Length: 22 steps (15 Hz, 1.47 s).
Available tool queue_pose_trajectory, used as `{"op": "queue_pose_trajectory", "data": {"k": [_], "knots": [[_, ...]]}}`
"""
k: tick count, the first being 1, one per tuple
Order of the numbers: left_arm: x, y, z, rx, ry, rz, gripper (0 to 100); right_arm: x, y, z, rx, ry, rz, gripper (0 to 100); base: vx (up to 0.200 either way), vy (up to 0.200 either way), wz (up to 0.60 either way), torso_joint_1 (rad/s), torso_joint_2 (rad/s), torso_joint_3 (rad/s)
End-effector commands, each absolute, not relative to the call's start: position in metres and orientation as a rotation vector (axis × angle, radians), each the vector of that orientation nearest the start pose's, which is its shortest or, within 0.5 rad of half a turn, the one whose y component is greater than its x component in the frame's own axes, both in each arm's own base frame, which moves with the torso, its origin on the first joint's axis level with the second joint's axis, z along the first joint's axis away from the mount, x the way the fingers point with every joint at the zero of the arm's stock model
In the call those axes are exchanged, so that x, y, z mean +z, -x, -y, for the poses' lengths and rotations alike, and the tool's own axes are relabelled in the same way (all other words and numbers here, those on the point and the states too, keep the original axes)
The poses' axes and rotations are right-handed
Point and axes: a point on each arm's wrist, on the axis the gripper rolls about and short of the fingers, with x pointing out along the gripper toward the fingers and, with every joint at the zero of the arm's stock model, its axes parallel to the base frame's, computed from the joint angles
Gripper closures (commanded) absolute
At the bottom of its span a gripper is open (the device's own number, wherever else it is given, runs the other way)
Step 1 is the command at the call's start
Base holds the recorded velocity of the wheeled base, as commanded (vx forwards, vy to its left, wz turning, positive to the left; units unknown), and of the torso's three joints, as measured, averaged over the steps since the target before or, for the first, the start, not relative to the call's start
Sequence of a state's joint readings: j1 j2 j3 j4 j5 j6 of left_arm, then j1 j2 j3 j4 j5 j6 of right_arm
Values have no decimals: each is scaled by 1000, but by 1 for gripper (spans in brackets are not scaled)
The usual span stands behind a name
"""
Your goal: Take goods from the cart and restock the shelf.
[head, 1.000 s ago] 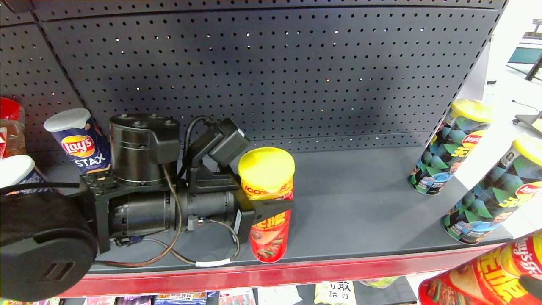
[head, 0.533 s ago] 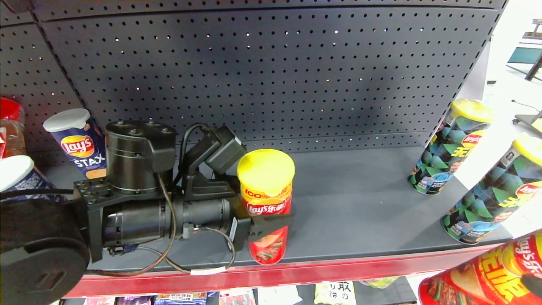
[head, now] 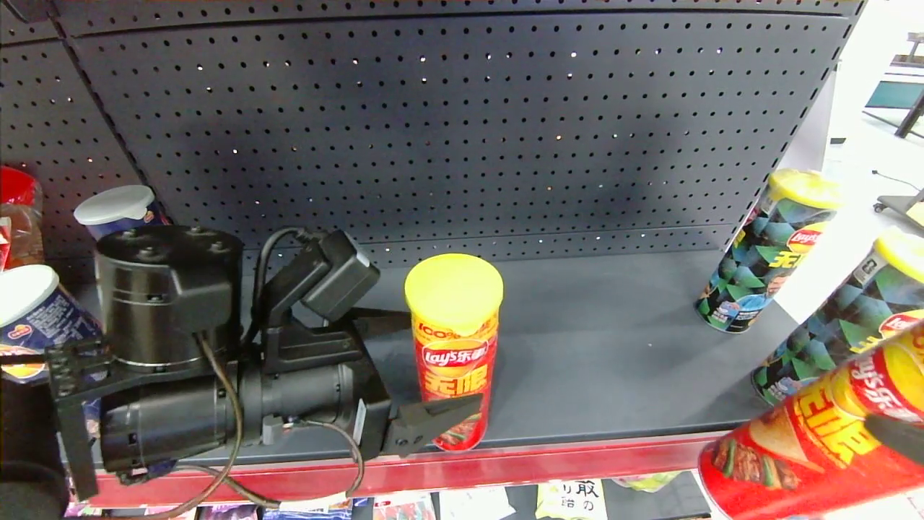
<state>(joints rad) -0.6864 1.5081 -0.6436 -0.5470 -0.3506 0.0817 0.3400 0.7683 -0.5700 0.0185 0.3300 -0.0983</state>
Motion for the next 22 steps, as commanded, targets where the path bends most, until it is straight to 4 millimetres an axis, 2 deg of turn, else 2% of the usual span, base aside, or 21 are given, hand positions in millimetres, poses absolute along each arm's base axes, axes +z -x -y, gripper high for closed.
{"op": "queue_pose_trajectory", "data": {"k": [1,5,6,9,11,13,15,19,20,22], "knots": [[190,-174,148,-1026,-122,-254,0,237,-99,-48,730,102,-270,100,0,0,0,0,0,0],[184,-149,118,-964,-131,-248,0,243,-149,-92,854,135,-309,100,0,0,0,0,0,0],[183,-145,114,-950,-134,-251,0,244,-155,-97,864,138,-308,100,0,0,0,0,0,0],[175,-118,93,-926,-161,-277,0,260,-206,-135,900,143,-302,100,0,0,0,0,0,0],[175,-109,86,-912,-166,-260,0,267,-237,-158,915,152,-288,100,0,0,0,0,0,0],[177,-104,81,-878,-172,-259,0,264,-258,-173,925,185,-279,100,0,0,0,0,0,0],[179,-94,74,-875,-175,-271,0,253,-274,-191,948,203,-298,100,0,0,0,0,0,0],[177,-91,70,-864,-173,-284,0,239,-299,-205,948,219,-314,100,0,0,0,0,0,0],[177,-91,70,-857,-171,-283,0,236,-311,-209,939,217,-314,100,0,0,0,0,0,0],[179,-91,69,-853,-170,-275,0,237,-319,-213,936,215,-300,100,0,0,0,0,0,0]]}}
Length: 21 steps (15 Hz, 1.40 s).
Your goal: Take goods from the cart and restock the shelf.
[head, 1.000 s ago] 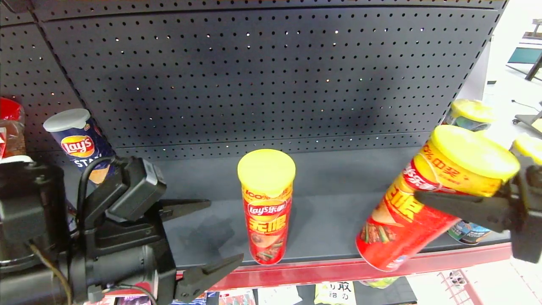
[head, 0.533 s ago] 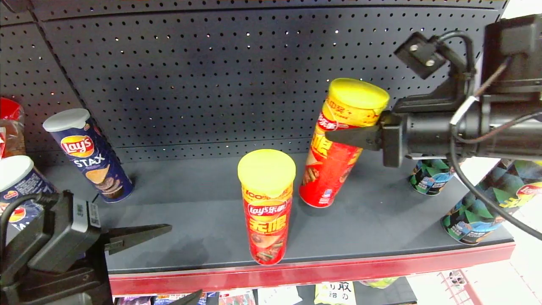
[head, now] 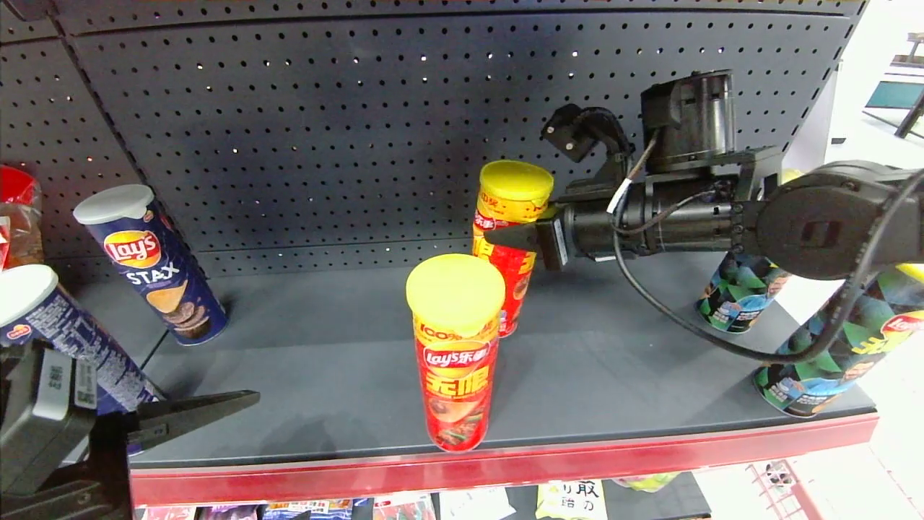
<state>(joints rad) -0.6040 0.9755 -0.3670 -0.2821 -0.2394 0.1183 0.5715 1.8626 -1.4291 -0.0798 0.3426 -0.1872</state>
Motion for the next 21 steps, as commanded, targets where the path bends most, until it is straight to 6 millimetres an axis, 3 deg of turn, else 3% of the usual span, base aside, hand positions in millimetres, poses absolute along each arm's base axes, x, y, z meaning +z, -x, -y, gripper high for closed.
{"op": "queue_pose_trajectory", "data": {"k": [1,8,9,12,17,18,19,21], "knots": [[178,-91,69,-852,-170,-277,0,238,-324,-217,936,215,-295,100,0,0,0,0,0,0],[177,-91,69,-852,-171,-282,0,230,-327,-221,944,228,-307,100,0,0,0,0,0,0],[177,-91,68,-850,-170,-280,0,230,-327,-221,943,228,-307,0,0,0,0,0,0,0],[177,-91,69,-851,-171,-283,0,232,-321,-218,943,229,-312,0,0,0,0,0,0,0],[172,-99,73,-816,-185,-330,0,237,-272,-182,897,231,-350,0,0,0,0,0,0,0],[171,-102,75,-815,-187,-339,0,238,-261,-175,873,230,-356,0,0,0,0,0,0,0],[170,-107,79,-816,-191,-359,0,243,-233,-157,844,209,-355,0,0,0,0,0,0,0],[168,-114,83,-815,-197,-387,0,248,-200,-136,837,195,-330,0,0,0,0,0,0,0]]}}
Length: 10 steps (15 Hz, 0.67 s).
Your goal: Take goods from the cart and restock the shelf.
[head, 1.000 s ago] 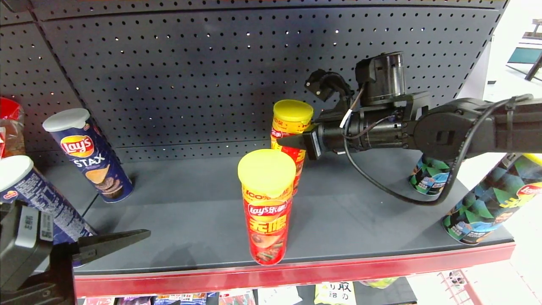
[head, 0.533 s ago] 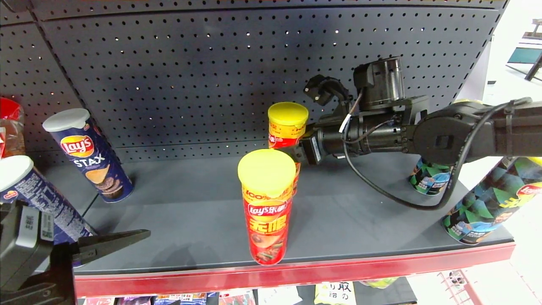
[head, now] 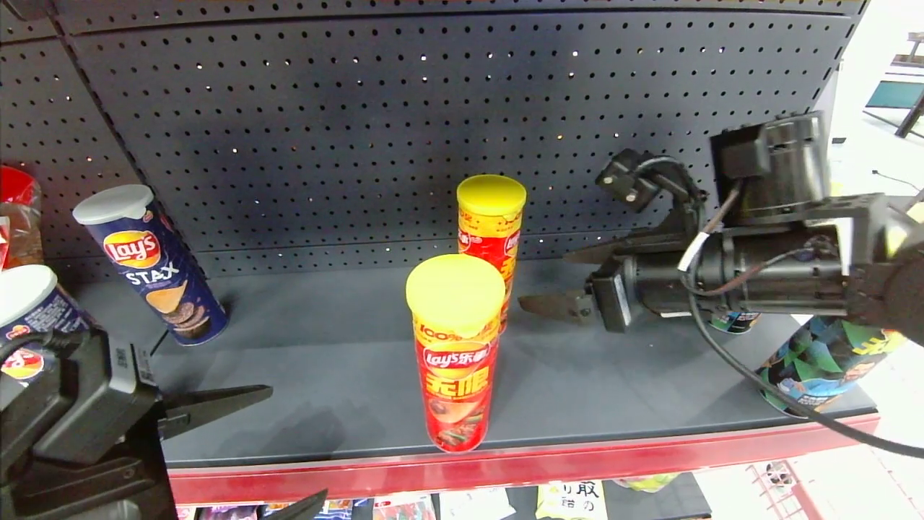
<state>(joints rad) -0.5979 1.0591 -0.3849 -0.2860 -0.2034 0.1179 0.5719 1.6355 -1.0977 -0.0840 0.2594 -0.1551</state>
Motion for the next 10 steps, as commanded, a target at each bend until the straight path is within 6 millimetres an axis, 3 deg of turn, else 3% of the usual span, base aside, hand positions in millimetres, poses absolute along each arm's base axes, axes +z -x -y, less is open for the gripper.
{"op": "queue_pose_trajectory", "data": {"k": [1,3,6,8,10], "knots": [[167,-117,85,-815,-199,-401,0,248,-184,-126,833,193,-316,0,0,0,0,0,0,0],[163,-121,87,-812,-204,-429,0,247,-159,-109,821,190,-290,0,0,0,0,0,0,0],[150,-137,93,-758,-228,-514,0,239,-83,-63,851,168,-146,0,0,0,0,0,0,0],[143,-141,97,-764,-244,-554,0,220,-39,-33,840,145,-46,0,0,0,0,0,0,0],[138,-149,101,-763,-257,-582,0,208,-16,-16,772,92,16,0,0,0,0,0,0,0]]}}
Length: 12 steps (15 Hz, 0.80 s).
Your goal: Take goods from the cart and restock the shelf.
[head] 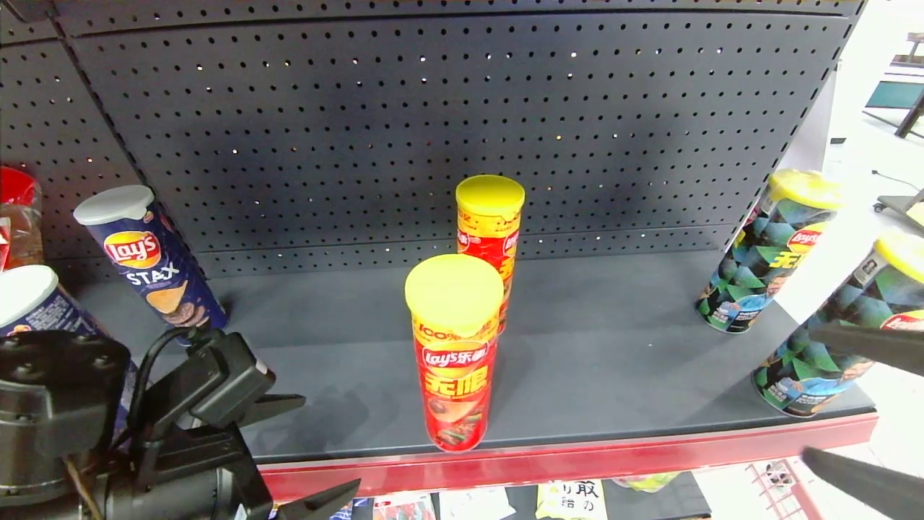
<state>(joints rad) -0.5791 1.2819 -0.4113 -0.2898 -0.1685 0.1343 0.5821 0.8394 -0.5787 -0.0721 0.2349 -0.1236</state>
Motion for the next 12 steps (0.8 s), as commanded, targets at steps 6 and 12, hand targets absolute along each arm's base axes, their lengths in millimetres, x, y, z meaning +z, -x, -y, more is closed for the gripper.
{"op": "queue_pose_trajectory", "data": {"k": [6,12], "knots": [[134,-186,124,-722,-278,-629,0,205,-1,-3,496,-43,26,0,0,0,0,0,0,0],[131,-202,135,-724,-282,-641,0,204,-1,-3,493,-43,23,0,0,0,0,0,0,0]]}}
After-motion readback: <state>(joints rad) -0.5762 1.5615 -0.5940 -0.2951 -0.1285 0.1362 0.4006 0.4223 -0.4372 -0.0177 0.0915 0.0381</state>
